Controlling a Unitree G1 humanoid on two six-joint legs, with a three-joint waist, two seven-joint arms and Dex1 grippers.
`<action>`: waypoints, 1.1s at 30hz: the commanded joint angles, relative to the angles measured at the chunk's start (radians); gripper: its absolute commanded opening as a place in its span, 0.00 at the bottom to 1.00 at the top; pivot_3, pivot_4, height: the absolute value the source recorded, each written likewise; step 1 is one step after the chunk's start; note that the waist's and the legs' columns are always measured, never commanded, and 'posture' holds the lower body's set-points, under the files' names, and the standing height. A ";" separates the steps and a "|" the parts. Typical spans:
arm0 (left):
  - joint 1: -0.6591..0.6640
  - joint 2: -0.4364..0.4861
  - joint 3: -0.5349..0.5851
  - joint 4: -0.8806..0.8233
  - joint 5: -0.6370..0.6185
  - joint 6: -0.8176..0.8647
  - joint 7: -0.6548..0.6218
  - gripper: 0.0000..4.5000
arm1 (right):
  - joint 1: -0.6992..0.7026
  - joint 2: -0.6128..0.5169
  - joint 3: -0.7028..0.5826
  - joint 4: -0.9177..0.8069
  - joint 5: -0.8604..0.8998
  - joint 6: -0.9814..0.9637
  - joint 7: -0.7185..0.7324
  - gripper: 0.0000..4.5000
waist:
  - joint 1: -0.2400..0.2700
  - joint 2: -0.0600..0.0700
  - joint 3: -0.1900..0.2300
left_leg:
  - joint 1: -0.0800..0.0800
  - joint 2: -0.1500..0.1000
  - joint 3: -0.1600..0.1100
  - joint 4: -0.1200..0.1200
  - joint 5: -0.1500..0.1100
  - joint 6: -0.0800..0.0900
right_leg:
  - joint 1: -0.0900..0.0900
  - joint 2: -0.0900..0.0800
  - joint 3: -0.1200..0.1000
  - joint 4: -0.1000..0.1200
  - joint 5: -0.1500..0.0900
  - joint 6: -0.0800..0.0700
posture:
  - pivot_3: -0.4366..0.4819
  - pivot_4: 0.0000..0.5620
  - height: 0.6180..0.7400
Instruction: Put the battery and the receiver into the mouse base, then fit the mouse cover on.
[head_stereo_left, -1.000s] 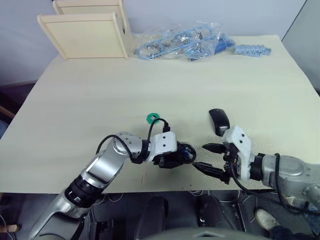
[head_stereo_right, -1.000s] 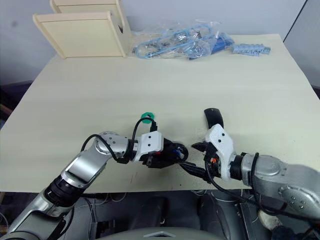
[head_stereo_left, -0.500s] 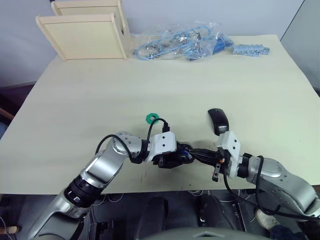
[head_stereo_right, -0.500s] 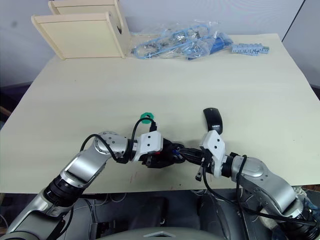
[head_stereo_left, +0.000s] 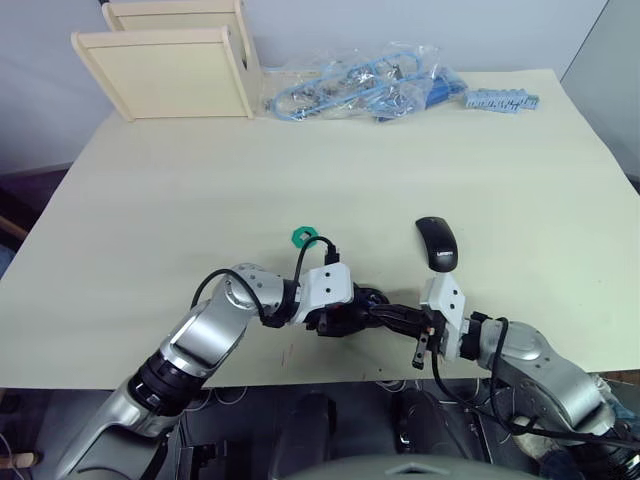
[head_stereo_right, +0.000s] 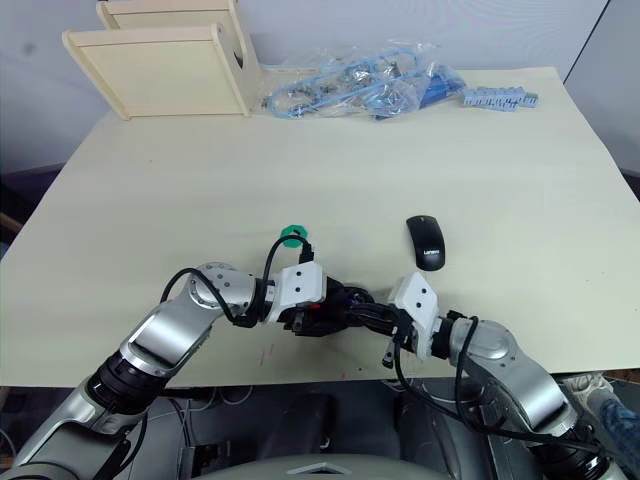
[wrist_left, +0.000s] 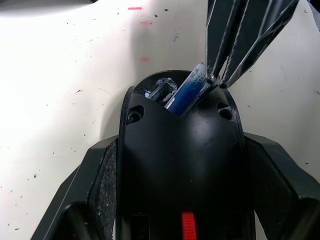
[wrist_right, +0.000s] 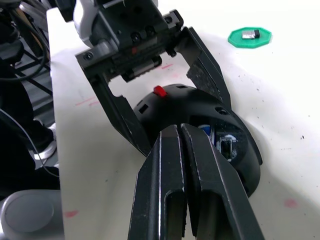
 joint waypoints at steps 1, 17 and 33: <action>0.014 0.012 -0.022 -0.002 0.013 0.024 -0.005 0.65 | 0.017 0.022 -0.027 -0.004 -0.012 -0.023 -0.001 0.02 | 0.000 0.000 0.000 | 0.000 0.000 0.000 0.000 0.000 0.000 | 0.000 0.000 0.000 0.000 0.000 0.000 | 0.48 0.27 1.00; 0.012 0.011 -0.022 -0.011 0.009 0.038 -0.004 0.65 | 0.034 0.073 0.000 0.052 -0.071 0.028 -0.007 0.02 | -0.001 0.000 -0.001 | 0.001 0.000 0.000 0.000 0.000 0.000 | 0.000 0.000 0.001 0.001 0.000 0.000 | 0.48 0.27 1.00; 0.017 0.012 -0.024 -0.022 0.008 0.052 0.002 0.65 | 0.031 0.065 0.063 0.160 -0.197 0.077 -0.031 0.02 | -0.003 -0.002 -0.010 | 0.013 0.000 0.004 -0.002 0.000 0.000 | 0.010 0.001 0.001 0.000 -0.002 -0.002 | 0.48 0.27 1.00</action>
